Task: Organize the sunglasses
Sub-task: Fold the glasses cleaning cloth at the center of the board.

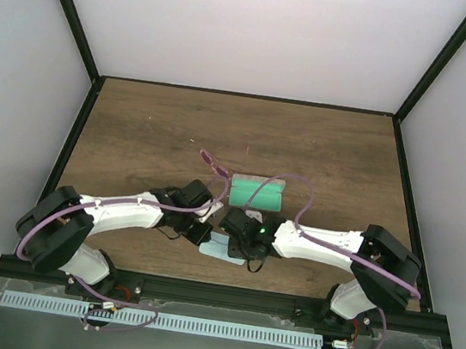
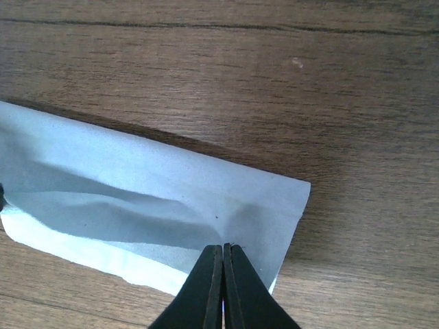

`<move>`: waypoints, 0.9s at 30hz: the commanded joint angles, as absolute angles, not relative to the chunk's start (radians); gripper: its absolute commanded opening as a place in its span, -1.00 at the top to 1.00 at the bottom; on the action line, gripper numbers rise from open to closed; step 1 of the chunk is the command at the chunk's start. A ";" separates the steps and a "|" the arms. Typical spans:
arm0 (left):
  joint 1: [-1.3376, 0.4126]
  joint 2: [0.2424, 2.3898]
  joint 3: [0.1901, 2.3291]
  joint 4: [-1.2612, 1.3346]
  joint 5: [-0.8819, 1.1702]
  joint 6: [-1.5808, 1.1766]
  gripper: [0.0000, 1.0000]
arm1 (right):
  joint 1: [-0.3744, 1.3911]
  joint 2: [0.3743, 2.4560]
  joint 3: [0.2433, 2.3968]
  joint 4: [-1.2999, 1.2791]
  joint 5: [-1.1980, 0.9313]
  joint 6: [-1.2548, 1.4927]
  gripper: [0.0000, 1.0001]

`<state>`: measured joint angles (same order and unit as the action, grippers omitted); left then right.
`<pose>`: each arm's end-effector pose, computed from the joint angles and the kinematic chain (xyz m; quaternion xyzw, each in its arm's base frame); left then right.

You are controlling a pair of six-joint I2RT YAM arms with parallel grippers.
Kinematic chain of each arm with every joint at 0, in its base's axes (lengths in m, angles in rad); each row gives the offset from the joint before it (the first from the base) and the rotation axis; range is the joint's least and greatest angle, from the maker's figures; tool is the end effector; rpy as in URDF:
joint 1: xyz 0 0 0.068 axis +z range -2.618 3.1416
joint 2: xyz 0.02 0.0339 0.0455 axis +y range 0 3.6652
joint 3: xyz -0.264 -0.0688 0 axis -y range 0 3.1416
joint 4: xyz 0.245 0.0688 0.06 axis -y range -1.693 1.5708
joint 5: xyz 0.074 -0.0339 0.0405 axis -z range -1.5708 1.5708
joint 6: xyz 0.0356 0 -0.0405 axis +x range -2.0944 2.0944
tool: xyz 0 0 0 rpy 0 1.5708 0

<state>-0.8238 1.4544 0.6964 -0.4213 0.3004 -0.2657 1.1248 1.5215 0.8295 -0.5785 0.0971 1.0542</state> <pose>0.1619 -0.1904 0.1510 0.2951 0.9243 -0.2252 0.0884 0.1180 0.2388 0.1625 -0.0276 0.9872 0.1102 0.1117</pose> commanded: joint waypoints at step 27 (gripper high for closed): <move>-0.865 1.412 0.700 -0.462 0.294 -0.291 0.46 | 1.161 1.471 0.797 -0.544 0.109 1.075 0.35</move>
